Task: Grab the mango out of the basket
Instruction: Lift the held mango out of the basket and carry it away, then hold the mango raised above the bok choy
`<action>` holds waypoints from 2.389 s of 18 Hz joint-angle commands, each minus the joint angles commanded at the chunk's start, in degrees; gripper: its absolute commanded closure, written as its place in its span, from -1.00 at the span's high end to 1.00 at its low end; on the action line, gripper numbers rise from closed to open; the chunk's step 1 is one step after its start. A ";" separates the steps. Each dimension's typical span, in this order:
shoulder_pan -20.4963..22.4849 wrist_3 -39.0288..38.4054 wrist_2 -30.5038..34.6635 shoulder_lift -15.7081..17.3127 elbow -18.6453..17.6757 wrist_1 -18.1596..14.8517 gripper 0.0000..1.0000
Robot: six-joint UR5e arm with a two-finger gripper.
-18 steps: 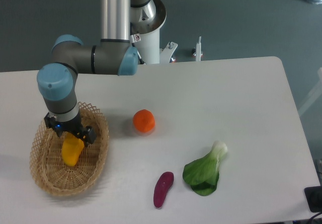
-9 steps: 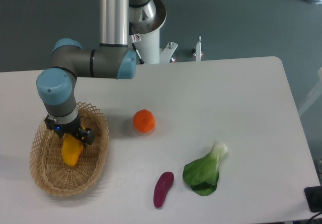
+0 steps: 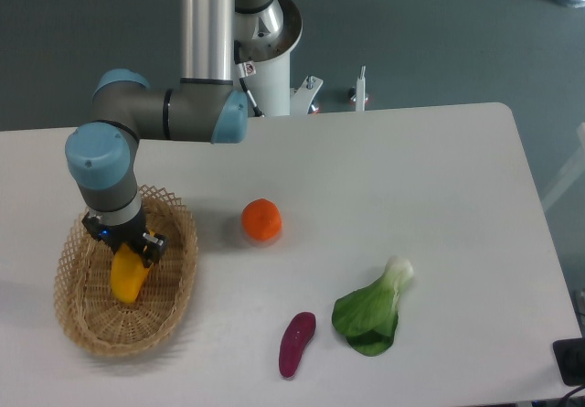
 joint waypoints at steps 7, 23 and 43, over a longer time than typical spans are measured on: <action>10.78 5.60 -0.79 8.97 3.34 -0.97 0.17; 39.29 42.09 -3.16 12.58 3.08 -4.31 0.17; 40.08 42.36 -3.08 10.65 3.87 -3.52 0.17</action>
